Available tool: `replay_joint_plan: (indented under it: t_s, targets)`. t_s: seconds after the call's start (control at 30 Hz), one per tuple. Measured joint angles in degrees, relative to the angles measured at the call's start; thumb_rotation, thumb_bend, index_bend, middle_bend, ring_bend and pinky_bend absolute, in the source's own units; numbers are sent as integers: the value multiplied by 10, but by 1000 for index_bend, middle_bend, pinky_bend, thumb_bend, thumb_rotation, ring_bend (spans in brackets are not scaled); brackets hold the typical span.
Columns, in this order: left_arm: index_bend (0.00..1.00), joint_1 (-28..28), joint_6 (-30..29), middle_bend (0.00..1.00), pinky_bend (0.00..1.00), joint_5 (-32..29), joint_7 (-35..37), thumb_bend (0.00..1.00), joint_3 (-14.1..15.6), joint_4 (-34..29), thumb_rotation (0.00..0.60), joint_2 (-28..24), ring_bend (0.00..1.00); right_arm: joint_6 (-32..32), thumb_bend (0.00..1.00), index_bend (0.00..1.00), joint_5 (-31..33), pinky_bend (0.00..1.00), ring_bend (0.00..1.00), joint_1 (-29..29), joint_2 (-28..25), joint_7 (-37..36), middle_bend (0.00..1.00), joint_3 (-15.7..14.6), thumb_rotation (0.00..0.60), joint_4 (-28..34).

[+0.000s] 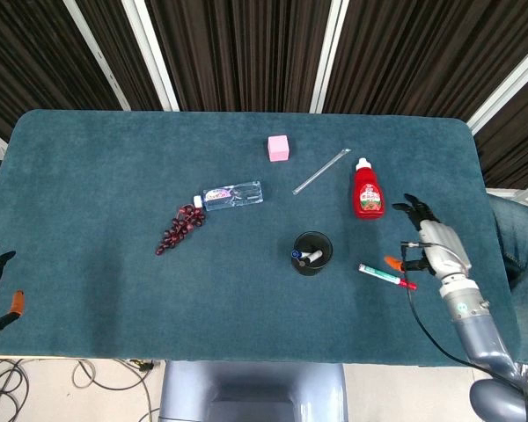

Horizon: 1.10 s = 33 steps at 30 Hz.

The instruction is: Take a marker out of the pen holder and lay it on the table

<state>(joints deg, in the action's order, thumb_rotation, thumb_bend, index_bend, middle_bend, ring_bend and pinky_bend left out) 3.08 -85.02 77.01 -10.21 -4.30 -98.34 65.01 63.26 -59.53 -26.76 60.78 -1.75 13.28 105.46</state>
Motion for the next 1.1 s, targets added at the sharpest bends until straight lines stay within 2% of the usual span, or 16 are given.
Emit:
replay_joint_plan:
  t_s: [0.2, 0.4, 0.67, 0.87, 1.1]
  targets:
    - [143, 0, -2, 14, 0, 1, -2, 432, 0, 0, 600, 1, 0, 123, 231, 167, -73, 195, 32, 60, 2, 43, 0, -30, 600, 1]
    - [143, -1, -3, 14, 0, 2, -3, 432, 0, 0, 600, 1, 0, 215, 231, 152, -162, 195, 32, 134, 12, 66, 0, -84, 600, -21]
    - [143, 0, -5, 13, 0, 5, -8, 432, 0, 0, 600, 2, 0, 247, 230, 113, -226, 195, 33, 182, 46, 57, 0, -132, 600, -93]
    - [143, 0, -5, 13, 0, 5, -9, 432, 1, 1, 600, 2, 0, 263, 230, 108, -249, 195, 34, 200, 83, 58, 0, -138, 600, -146]
    - [143, 0, -6, 13, 0, 8, -8, 432, 1, 2, 600, 2, 0, 275, 230, 108, -262, 195, 34, 212, 92, 66, 0, -129, 600, -151]
